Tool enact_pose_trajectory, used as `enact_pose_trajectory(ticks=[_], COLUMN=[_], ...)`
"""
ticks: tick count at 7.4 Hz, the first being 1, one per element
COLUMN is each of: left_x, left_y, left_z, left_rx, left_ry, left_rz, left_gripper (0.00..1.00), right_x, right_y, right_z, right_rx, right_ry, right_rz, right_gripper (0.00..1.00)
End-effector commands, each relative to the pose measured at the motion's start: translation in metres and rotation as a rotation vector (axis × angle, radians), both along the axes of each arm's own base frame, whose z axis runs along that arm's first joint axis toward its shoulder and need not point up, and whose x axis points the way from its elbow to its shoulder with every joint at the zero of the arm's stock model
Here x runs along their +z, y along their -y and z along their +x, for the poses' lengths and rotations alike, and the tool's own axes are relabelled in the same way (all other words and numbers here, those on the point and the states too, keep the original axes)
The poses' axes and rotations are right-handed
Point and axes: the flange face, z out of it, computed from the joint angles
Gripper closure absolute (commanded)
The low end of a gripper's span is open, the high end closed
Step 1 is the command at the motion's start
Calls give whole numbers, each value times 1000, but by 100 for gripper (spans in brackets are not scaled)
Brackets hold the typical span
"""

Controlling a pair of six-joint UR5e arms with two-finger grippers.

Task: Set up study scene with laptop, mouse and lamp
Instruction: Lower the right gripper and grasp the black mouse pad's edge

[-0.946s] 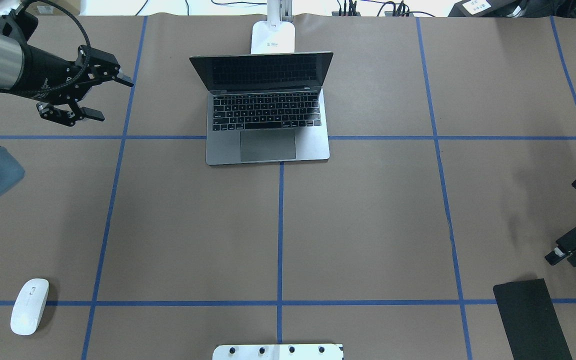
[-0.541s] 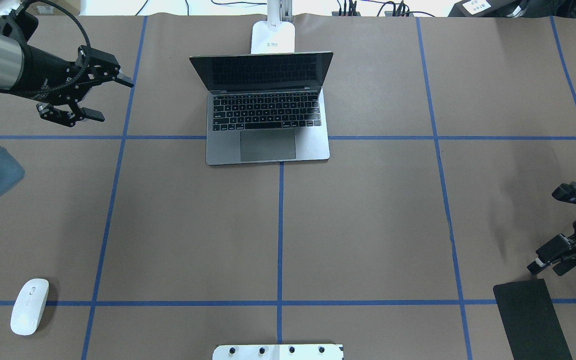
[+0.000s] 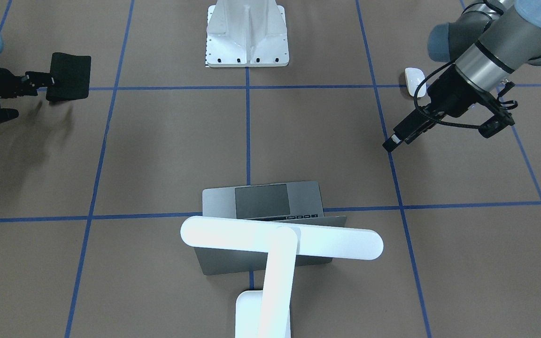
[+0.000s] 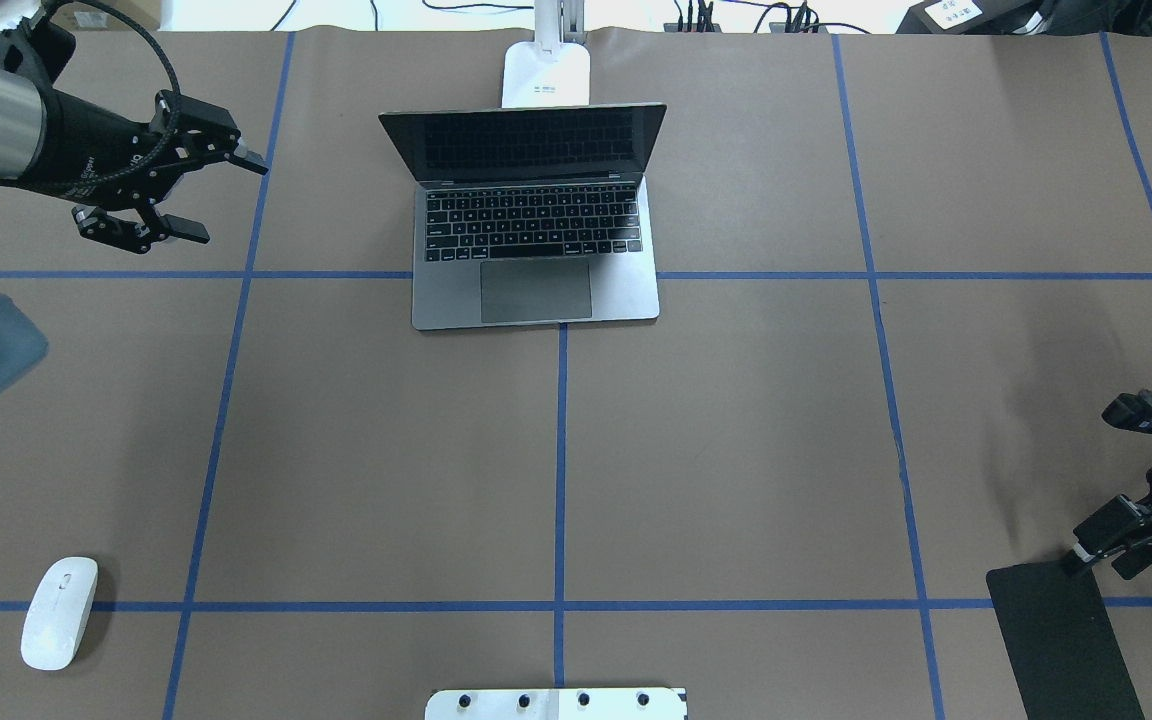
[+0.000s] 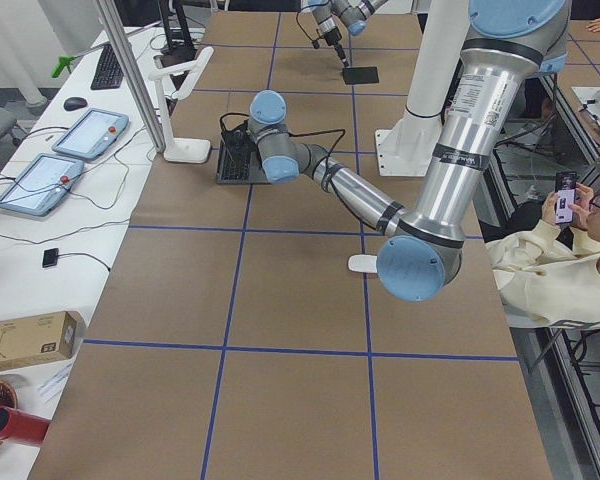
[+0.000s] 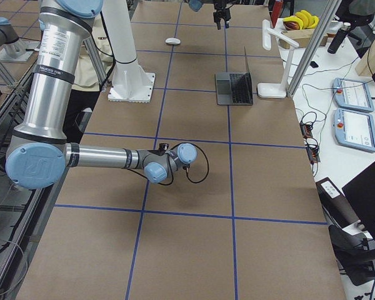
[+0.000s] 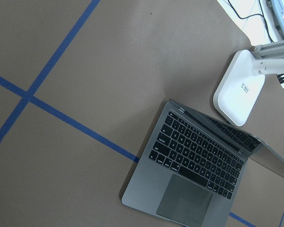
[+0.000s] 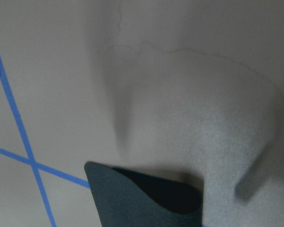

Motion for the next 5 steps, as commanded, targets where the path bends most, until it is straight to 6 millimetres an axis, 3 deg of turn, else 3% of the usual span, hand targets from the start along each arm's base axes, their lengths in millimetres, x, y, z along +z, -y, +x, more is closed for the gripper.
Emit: enact_pose_trajectory(ticks=[1, 5], left_x=[-2, -5], left_y=[-2, -3], left_z=[-1, -3], left_rx=[0, -2], left_ry=[-2, -7], left_rz=[4, 9], left_gripper=[0, 0], right_x=[-6, -1], right_y=[-7, -18], right_z=[-12, -26], right_rx=[-31, -62], right_ry=[4, -34], right_rz=[4, 38], right_gripper=[1, 1])
